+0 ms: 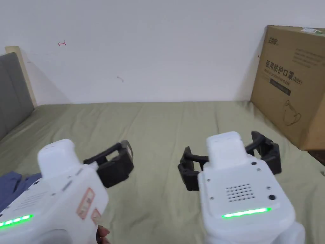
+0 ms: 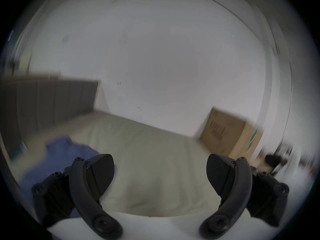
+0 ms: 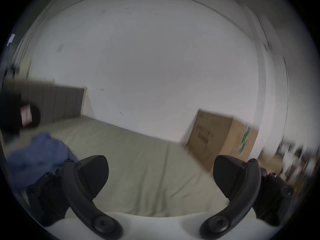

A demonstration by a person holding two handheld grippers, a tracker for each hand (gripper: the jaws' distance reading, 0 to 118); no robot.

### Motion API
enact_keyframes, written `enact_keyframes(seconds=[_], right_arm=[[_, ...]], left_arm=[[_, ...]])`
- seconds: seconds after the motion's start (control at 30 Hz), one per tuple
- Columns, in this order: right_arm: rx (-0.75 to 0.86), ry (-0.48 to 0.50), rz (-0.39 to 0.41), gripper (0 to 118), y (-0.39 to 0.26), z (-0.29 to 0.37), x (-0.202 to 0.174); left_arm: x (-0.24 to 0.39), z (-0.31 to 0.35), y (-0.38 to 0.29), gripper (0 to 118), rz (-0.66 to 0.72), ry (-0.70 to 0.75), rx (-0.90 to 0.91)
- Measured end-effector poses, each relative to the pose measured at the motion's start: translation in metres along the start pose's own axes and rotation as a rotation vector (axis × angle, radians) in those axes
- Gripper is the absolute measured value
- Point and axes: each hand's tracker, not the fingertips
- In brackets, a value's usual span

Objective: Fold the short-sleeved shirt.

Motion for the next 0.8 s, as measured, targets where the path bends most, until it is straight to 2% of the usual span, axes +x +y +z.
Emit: enact_keyframes(seconds=[0.07, 0.13, 0.17, 0.2, 0.23, 0.3, 0.33, 0.37, 0.4, 0.47, 0.5, 0.57, 0.6, 0.63, 0.67, 0.7, 0.73, 0.77, 0.8], right_arm=[[0.055, -0.017, 0.27, 118, 0.006, 0.006, -0.023], [0.105, -0.053, 0.657, 118, -0.001, 0.012, -0.057], [0.128, -0.067, 0.803, 118, -0.01, 0.013, -0.068], [0.132, -0.036, 0.881, 118, -0.018, 0.014, -0.079], [0.11, 0.009, 0.88, 118, -0.022, 0.014, -0.085], [0.024, 0.154, 0.765, 118, -0.023, 0.01, -0.087], [-0.033, 0.194, 0.7, 118, -0.022, 0.007, -0.089], [-0.056, 0.205, 0.655, 118, -0.021, 0.004, -0.09], [-0.047, 0.193, 0.596, 118, -0.021, 0.0, -0.084], [-0.063, 0.138, 0.445, 118, -0.012, -0.006, -0.075], [-0.073, 0.121, 0.303, 118, -0.004, -0.01, -0.063], [-0.103, 0.129, -0.07, 118, 0.003, -0.018, -0.033], [-0.169, 0.129, -0.306, 118, -0.001, -0.027, -0.014], [-0.209, 0.118, -0.467, 118, -0.008, -0.032, -0.002], [-0.245, 0.085, -0.587, 118, -0.018, -0.035, 0.007], [-0.306, 0.019, -0.669, 118, -0.034, -0.037, 0.013], [-0.357, -0.037, -0.712, 118, -0.048, -0.038, 0.017], [-0.385, -0.066, -0.696, 118, -0.056, -0.037, 0.019], [-0.354, -0.08, -0.645, 118, -0.063, -0.034, 0.017]], left_arm=[[-0.027, -0.002, -0.009, 111, 0.307, -0.082, 0.065], [-0.056, -0.006, -0.033, 111, 0.652, -0.067, 0.116], [-0.066, -0.007, -0.041, 111, 0.749, -0.017, 0.094], [-0.079, -0.01, -0.053, 111, 0.839, 0.017, 0.074], [-0.089, -0.011, -0.062, 111, 0.924, 0.048, 0.05], [-0.102, -0.01, -0.07, 111, 0.895, 0.048, 0.045], [-0.097, -0.01, -0.068, 111, 0.848, 0.066, 0.043], [-0.091, -0.011, -0.061, 111, 0.782, 0.087, 0.035], [-0.082, -0.013, -0.051, 111, 0.658, 0.095, 0.022], [-0.054, -0.016, -0.03, 111, 0.436, 0.098, -0.011], [-0.036, -0.017, -0.019, 113, 0.283, 0.092, -0.01], [-0.004, -0.017, -0.005, 118, 0.001, 0.071, 0.007], [0.013, -0.014, -0.004, 118, -0.155, 0.062, 0.025], [0.027, -0.013, -0.007, 118, -0.311, 0.075, 0.037], [0.036, -0.014, -0.011, 118, -0.43, 0.085, 0.025], [0.043, -0.017, -0.018, 118, -0.564, 0.101, 0.008], [0.043, -0.019, -0.026, 118, -0.657, 0.132, -0.018], [0.044, -0.02, -0.033, 118, -0.694, 0.15, -0.041], [0.042, -0.02, -0.038, 118, -0.692, 0.14, -0.058]])
